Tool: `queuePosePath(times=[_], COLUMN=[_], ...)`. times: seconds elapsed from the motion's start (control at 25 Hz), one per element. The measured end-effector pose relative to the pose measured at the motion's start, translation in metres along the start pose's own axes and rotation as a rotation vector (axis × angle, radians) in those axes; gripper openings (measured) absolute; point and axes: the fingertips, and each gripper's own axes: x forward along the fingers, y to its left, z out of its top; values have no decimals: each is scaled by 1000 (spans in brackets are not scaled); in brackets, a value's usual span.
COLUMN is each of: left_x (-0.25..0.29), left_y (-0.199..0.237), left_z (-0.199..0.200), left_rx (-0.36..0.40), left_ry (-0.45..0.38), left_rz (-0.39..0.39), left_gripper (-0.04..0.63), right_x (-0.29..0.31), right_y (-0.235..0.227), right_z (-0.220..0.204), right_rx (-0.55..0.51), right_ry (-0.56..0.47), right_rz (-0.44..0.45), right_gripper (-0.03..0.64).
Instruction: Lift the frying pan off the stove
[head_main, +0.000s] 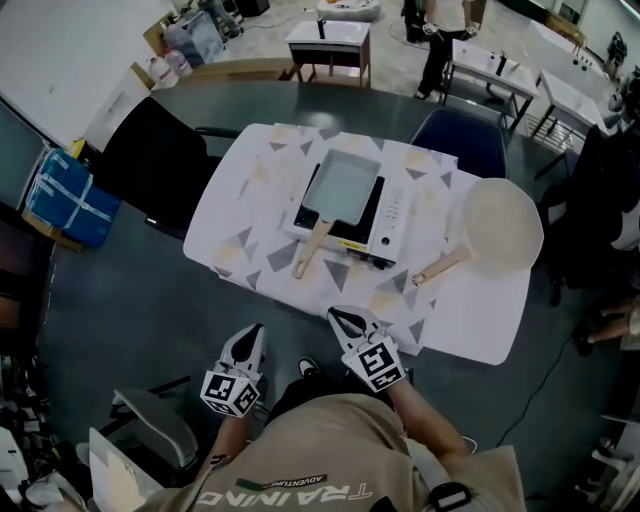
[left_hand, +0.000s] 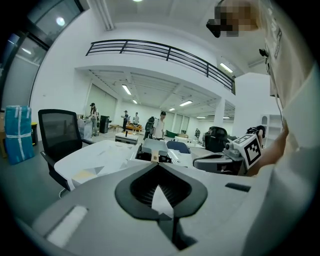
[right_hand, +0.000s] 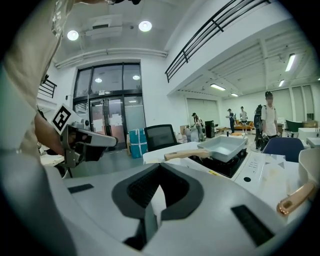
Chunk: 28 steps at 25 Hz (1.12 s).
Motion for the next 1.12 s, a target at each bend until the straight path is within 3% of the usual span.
queuePosePath(times=[0.24,0.68,0.92,1.12], left_x=[28,81,113,139], left_y=[37,80,80,70], left_z=[5,35,39,40], left_rx=[-6,70,99,105], left_ry=[12,37,68,89], left_rz=[-76,-356,-475,-510], left_gripper=[-2,-2,-3,-3], right_x=[28,46,32,32], right_y=[-15,-34,-33,-46], right_z=[8,47,37,31], right_rx=[3,-4,36,88], right_ry=[19,18,55,31], right_rz=[-74,-346,-458,-496], right_gripper=[-5,-5,-5,-5])
